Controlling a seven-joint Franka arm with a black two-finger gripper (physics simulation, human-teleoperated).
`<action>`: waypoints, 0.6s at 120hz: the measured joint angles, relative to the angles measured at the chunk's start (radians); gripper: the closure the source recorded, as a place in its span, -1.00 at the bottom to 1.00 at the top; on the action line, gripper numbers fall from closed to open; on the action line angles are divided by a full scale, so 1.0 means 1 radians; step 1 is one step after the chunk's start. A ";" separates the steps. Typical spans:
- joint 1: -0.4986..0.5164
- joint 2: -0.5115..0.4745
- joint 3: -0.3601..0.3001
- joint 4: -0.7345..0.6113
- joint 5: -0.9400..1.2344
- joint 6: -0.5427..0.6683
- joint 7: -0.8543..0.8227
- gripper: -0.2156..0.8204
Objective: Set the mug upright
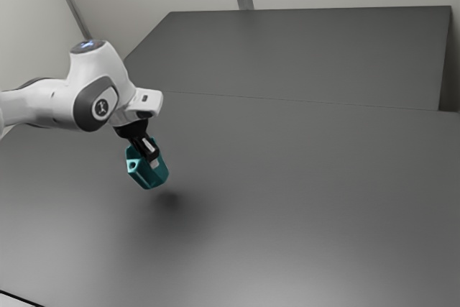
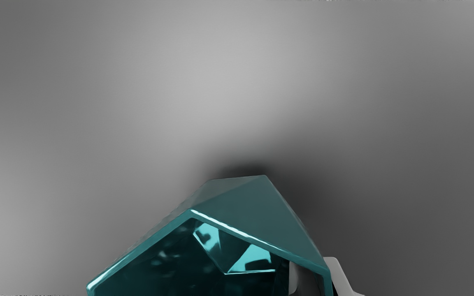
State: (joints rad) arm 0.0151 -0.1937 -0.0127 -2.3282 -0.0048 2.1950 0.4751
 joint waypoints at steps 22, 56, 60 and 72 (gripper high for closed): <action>-0.005 0.007 -0.001 -0.026 0.048 0.058 -0.070 0.93; -0.014 0.045 -0.004 -0.050 0.069 0.126 -0.154 0.93; -0.015 0.050 -0.004 -0.050 0.069 0.131 -0.162 0.93; -0.019 0.063 -0.004 -0.049 0.070 0.140 -0.183 0.93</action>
State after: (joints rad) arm -0.0035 -0.1302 -0.0171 -2.3776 0.0657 2.3348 0.2918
